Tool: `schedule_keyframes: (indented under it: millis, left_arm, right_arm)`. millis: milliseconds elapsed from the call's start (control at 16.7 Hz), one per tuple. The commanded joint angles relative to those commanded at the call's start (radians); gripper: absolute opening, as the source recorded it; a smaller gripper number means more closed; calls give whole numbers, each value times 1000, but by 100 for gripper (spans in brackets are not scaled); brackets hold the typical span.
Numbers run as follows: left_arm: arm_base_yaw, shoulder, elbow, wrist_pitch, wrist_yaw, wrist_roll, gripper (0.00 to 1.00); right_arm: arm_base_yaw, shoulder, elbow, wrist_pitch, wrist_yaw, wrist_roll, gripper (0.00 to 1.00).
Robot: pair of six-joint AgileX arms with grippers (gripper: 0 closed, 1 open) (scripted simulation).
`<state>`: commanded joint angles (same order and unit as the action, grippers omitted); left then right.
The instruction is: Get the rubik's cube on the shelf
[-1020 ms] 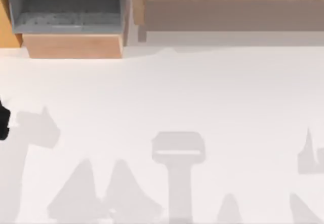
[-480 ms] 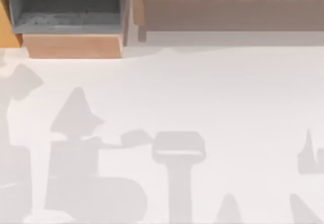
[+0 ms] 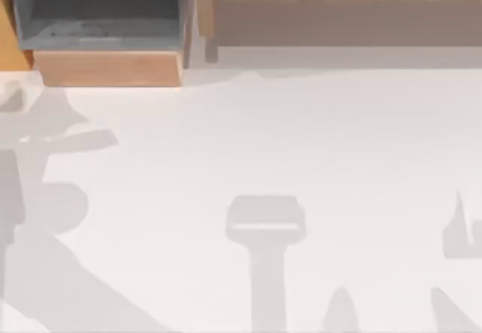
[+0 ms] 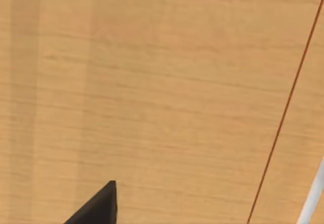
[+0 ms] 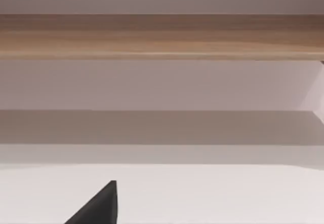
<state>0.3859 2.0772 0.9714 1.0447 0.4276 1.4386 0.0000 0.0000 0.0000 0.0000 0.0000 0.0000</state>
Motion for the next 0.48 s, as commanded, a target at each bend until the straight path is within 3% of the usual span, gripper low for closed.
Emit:
schedule_keyframes:
  millis: [480]
  left_arm:
    - [33,203,129,130,38,146,100]
  right_arm:
    - [0,0,0,0,0,0,100]
